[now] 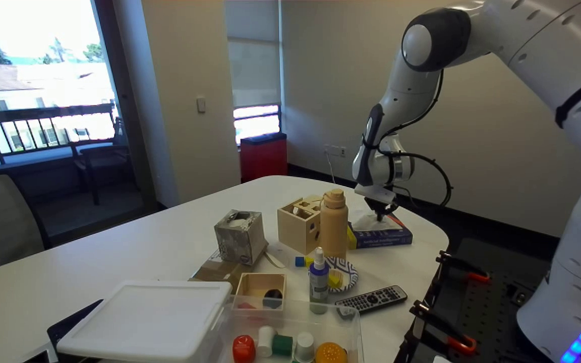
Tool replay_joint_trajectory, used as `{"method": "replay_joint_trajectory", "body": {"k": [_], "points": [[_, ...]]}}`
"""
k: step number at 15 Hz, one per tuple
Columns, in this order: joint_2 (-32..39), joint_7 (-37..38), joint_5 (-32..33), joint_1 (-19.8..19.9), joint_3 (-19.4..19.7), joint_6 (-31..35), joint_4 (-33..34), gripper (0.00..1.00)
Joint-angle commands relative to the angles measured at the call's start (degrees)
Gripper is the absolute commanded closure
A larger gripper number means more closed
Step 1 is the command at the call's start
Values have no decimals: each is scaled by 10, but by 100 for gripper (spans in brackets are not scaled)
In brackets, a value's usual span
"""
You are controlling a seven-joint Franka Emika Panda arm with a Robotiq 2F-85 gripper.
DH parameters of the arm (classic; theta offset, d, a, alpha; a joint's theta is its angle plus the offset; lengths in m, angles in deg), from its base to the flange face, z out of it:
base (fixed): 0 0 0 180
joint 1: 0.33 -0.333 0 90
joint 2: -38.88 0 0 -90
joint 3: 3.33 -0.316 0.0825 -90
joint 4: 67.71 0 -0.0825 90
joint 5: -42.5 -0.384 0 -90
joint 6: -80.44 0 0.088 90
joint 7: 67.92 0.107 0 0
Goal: Use the paper towel to clean the book
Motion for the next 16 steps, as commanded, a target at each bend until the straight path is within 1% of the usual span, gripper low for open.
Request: {"method": "replay_joint_trajectory", "body": {"k": [1, 4, 7, 11, 13, 16], "points": [[-27, 16, -3, -28, 47, -37, -29, 100], [-20, 34, -3, -40, 71, -36, -31, 100], [-14, 54, 2, -66, 88, -18, -32, 100], [2, 83, 15, -122, 108, 22, -22, 100], [7, 91, 17, -146, 111, 31, -16, 100], [11, 91, 17, -164, 103, 36, -7, 100]]}}
